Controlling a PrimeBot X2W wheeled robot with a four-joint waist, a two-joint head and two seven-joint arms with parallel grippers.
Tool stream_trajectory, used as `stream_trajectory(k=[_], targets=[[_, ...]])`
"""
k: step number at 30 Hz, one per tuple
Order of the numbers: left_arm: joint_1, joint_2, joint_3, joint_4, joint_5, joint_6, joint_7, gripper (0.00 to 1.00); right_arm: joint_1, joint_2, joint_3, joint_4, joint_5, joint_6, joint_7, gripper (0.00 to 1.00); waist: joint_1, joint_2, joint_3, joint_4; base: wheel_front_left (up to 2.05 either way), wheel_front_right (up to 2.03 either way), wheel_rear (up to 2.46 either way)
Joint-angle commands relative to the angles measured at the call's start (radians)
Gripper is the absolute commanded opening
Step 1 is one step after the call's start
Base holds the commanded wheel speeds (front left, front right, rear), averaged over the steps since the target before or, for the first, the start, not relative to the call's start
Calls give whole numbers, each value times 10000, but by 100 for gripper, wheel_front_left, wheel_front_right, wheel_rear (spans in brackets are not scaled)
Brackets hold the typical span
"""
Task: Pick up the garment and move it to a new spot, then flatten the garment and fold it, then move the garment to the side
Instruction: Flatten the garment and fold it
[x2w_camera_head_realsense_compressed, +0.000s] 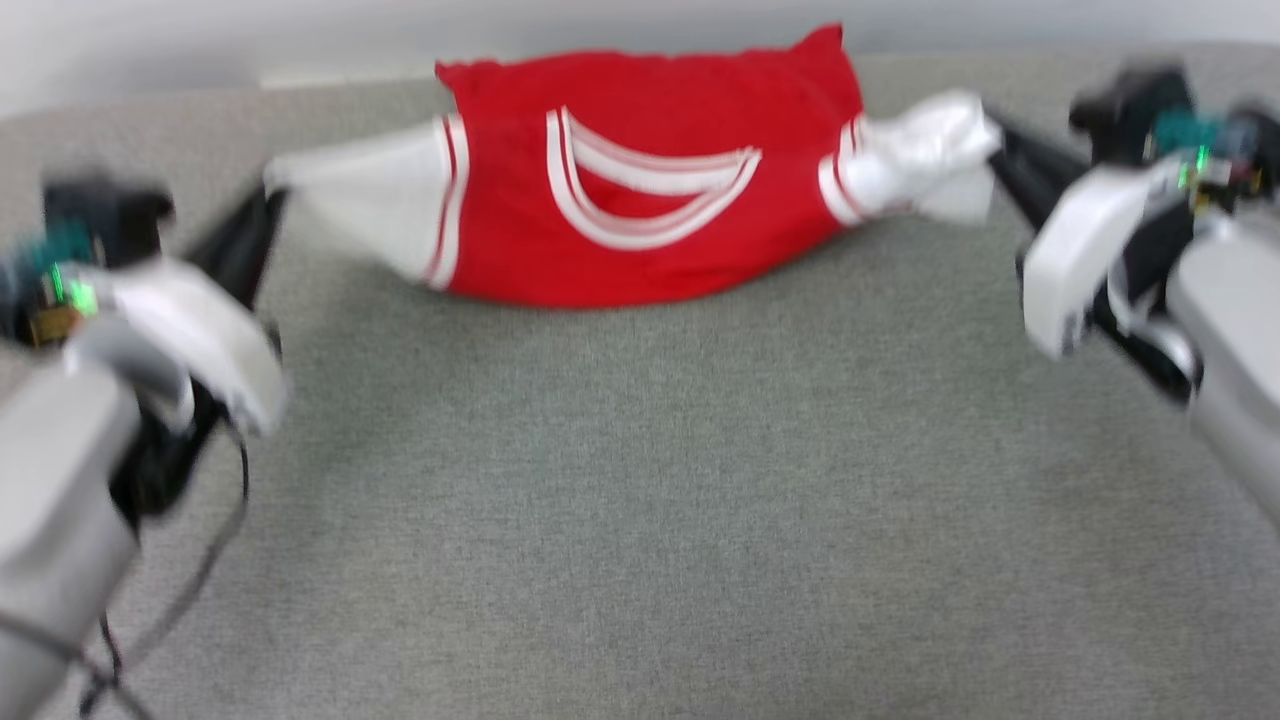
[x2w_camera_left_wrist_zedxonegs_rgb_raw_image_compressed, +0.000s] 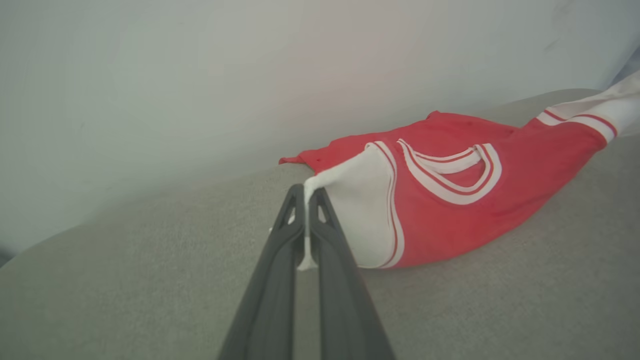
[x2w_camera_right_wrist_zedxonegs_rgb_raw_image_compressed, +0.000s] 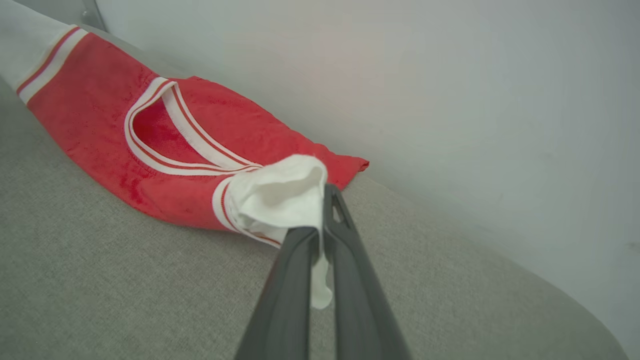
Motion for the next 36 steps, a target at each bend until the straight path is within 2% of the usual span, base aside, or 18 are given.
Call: stream_trajectory(k=[1, 7, 11, 23, 30, 34, 35, 36], targets=[[875, 221, 57, -455, -293, 306, -142, 0, 600, -223, 202, -171, 229, -7, -118, 0, 0, 0, -561, -65, 0, 0, 0], [4123, 896, 36, -2197, -1220, 1562, -402, 0, 2622, -977, 643, -761, 938, -7, -335, 0, 0, 0, -1376, -108, 0, 0, 0], [5780, 1192, -38, -2672, -1526, 2128, -540, 0, 3908, -1341, 786, -979, 1140, -7, -427, 0, 0, 0, -1816, -150, 0, 0, 0], [8709, 1178, 254, -3406, -2065, 2974, -690, 0, 7494, -2091, 249, -1569, 1403, -7, -597, 0, 0, 0, -2872, -156, 0, 0, 0], [9700, 1253, 748, -3998, -1903, 3311, -707, 0, 8781, -2309, -575, -2022, 1116, -8, -582, 0, 0, 0, -2914, -107, 0, 0, 0], [9917, 1251, 1038, -4397, -1582, 3486, -700, 0, 9075, -2214, -1143, -2374, 717, -8, -261, 0, 0, 0, -2835, -77, 0, 0, 0], [9903, 1250, 1079, -4500, -1495, 3516, -701, 0, 9030, -2207, -1371, -2478, 581, -8, -204, 38, 0, 0, -2794, -65, 0, 0, 0], [9876, 1257, 1096, -4583, -1395, 3552, -699, 0, 8970, -2213, -1571, -2561, 477, -8, -105, 100, 0, 0, -2745, -56, 0, 0, 0]])
